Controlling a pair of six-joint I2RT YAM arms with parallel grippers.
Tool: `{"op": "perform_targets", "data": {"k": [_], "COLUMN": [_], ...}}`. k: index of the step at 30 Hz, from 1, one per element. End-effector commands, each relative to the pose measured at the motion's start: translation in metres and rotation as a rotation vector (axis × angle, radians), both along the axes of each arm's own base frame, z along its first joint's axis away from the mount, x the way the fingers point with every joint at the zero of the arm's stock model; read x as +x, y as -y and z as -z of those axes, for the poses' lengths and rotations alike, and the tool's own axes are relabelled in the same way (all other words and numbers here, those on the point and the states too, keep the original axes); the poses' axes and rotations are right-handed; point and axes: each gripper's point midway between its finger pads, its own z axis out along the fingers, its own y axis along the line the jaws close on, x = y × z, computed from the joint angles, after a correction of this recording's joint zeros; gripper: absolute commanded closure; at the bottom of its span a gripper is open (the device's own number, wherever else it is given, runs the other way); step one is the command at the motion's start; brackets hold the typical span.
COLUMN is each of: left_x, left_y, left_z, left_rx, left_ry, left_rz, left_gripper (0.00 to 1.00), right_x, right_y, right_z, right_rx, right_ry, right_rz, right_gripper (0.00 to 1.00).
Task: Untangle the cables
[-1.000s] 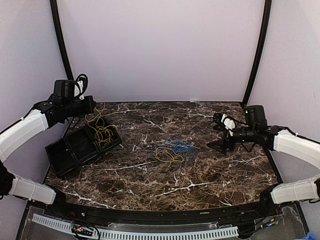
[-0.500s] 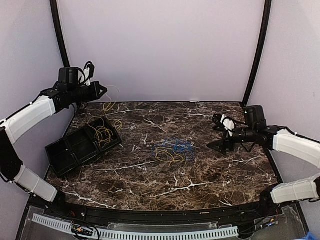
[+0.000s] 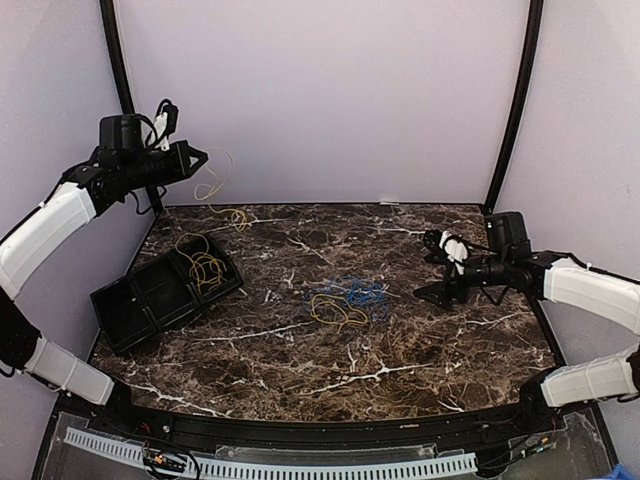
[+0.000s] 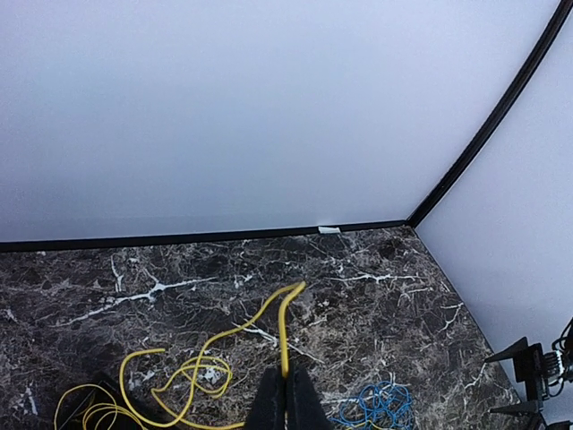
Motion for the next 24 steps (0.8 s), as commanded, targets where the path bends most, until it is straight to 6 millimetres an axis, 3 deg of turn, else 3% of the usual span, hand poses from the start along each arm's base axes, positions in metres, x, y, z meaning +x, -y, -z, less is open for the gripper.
{"op": "perform_targets", "data": {"k": [1, 6, 11, 16, 24], "left_x": [-0.023, -0.025, -0.019, -0.014, -0.016], "left_y": [-0.019, -0.033, -0.042, -0.048, -0.046], "left_z": [-0.003, 0.026, 0.088, 0.133, 0.174], "left_rx": [0.068, 0.13, 0.192, 0.235, 0.235], "left_ry": [0.013, -0.04, -0.151, -0.211, -0.304], "left_rz": [-0.054, -0.117, -0.163, -0.19, -0.179], "left_gripper": [1.0, 1.0, 1.0, 1.0, 1.0], "right_x": [0.003, 0.003, 0.002, 0.001, 0.0], "right_y": [-0.002, -0.002, -0.001, -0.001, 0.0], "right_z": [-0.004, -0.004, -0.008, -0.008, -0.007], "right_rx": [0.014, 0.014, 0.015, 0.015, 0.01], "right_ry": [0.021, 0.02, 0.03, 0.036, 0.037], "right_rz": [-0.016, -0.018, -0.017, -0.018, -0.02], "right_gripper": [0.08, 0.08, 0.08, 0.08, 0.08]}}
